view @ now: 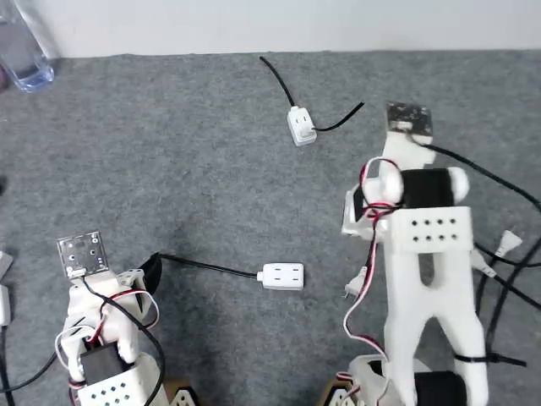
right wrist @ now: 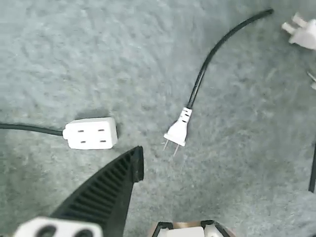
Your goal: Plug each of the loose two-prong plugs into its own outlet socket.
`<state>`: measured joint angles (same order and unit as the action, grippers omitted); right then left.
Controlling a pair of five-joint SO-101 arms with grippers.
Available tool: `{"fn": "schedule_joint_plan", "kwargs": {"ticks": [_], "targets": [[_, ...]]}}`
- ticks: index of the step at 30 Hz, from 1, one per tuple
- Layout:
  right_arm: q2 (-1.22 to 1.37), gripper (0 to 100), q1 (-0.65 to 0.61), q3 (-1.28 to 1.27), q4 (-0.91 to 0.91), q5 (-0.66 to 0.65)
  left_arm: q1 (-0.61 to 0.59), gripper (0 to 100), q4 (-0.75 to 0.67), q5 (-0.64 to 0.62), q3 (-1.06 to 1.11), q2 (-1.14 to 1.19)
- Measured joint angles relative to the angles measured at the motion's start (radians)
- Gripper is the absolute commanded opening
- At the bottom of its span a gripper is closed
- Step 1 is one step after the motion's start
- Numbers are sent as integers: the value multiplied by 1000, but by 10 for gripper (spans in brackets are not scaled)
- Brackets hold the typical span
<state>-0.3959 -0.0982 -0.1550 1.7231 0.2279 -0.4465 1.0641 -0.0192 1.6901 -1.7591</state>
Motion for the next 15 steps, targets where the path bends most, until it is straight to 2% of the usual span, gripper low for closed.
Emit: {"fn": "schedule_joint_plan", "kwargs": {"ticks": [4,8,11,15], "targets": [[-2,527,46,5,17,-20,0,339,0,0,0,0],[-2,527,63,-15,18,-120,0,339,0,0,0,0],[-2,527,83,-40,18,-249,0,339,0,0,0,0],[-2,527,112,-44,18,-503,0,339,0,0,0,0]]}}
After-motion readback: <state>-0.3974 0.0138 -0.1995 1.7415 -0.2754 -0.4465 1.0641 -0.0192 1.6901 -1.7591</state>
